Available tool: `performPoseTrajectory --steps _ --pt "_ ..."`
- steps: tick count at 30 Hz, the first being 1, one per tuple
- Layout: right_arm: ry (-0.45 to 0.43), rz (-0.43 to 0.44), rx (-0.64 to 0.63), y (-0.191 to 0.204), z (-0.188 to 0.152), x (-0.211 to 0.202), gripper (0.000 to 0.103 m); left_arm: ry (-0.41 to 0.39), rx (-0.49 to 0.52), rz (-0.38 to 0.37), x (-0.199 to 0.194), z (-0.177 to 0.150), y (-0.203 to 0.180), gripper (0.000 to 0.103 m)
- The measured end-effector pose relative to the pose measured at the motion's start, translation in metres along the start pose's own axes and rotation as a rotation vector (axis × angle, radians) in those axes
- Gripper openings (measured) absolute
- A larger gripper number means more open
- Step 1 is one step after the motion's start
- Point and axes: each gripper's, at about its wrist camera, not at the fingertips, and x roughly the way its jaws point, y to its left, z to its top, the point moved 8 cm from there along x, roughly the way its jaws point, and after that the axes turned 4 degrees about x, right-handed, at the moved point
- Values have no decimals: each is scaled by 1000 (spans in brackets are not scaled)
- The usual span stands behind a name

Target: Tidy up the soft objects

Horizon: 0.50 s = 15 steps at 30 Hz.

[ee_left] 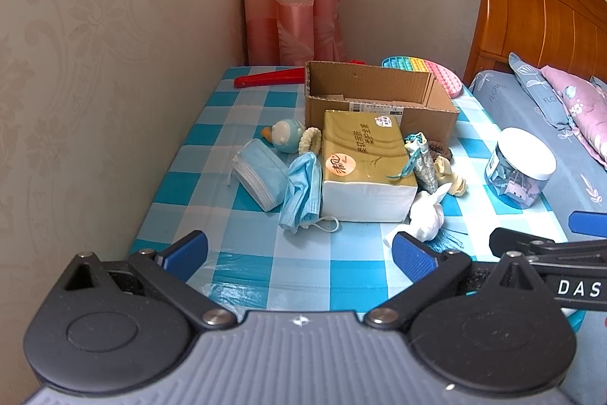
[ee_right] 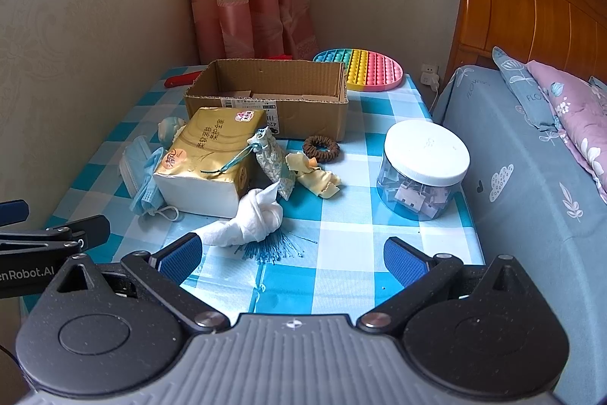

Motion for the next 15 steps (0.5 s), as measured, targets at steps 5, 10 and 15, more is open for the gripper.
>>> performPoseTrajectory --steps 5,10,15 --pt "0 0 -1 0 0 -1 103 0 1 0 0 0 0 102" --pt "-1 0 0 0 0 -1 103 0 0 0 1 0 0 102" --pt "-1 0 0 0 1 -1 103 1 0 0 0 0 1 102"
